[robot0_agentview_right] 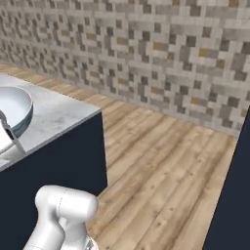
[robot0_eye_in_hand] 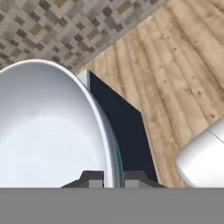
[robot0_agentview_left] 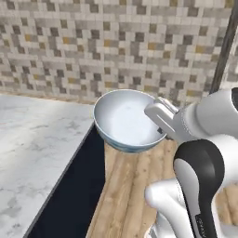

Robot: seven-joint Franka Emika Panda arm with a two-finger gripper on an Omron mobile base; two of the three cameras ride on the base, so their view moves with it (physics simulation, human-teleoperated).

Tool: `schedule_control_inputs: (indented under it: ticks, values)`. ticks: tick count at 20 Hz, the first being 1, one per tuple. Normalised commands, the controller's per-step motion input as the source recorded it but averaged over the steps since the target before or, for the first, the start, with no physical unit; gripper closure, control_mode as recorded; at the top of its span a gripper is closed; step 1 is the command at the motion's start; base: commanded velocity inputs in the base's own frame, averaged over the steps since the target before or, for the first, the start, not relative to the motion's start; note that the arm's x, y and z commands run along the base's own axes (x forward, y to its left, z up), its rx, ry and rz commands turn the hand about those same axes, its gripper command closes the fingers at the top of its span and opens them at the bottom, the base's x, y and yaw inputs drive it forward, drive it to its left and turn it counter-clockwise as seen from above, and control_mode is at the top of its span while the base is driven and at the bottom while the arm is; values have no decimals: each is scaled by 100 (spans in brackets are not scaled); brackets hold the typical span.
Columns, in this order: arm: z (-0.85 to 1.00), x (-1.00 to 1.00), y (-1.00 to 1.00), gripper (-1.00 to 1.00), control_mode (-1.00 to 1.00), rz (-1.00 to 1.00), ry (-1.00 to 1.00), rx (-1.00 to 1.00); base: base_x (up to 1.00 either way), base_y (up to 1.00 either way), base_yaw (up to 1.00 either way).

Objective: Pick up the bowls from the cabinet and place each bowl in front of a stool on the dining counter.

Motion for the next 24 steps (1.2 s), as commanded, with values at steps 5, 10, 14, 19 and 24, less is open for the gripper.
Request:
schedule_control_inputs:
  ticks: [5, 10, 14, 19, 24]
  values:
    - [0, 0, 0, 100, 100, 0, 0, 0, 31, -20, 79]
    - [0, 0, 0, 100, 100, 0, 0, 0, 11, -21, 79]
    - [0, 0, 0, 100, 100, 0, 0, 0, 2, -31, 74]
    - [0, 0, 0, 100, 100, 0, 0, 0, 0, -31, 75]
    - [0, 0, 0, 100, 100, 0, 0, 0, -6, -20, 76]
